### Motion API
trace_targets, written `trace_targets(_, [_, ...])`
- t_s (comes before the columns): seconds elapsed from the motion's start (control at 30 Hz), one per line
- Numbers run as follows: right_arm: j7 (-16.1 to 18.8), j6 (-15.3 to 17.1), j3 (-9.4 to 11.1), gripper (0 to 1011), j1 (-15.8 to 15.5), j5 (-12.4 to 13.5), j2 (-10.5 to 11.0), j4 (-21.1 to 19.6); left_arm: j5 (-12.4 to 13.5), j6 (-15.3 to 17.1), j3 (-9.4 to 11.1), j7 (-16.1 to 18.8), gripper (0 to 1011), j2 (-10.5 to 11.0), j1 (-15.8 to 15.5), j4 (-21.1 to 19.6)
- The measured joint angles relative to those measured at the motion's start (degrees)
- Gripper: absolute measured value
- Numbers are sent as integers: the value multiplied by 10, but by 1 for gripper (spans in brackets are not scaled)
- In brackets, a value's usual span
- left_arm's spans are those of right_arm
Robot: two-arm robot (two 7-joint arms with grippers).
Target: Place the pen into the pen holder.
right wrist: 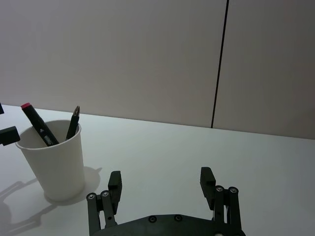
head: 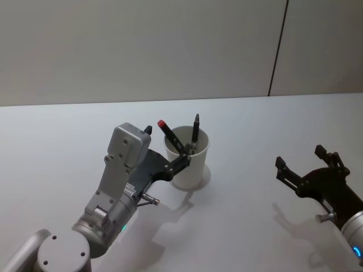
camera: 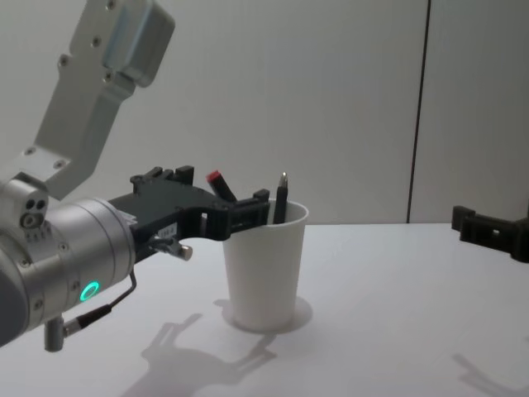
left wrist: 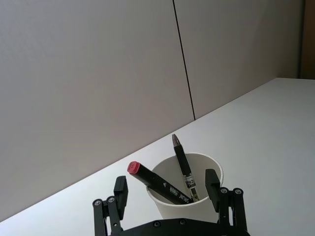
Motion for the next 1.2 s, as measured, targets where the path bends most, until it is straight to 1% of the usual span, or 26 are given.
trace_targets(1.2, [0, 0, 0, 1002, 0, 0, 0, 0, 0, 0, 0, 0, 1004, 0, 0, 0])
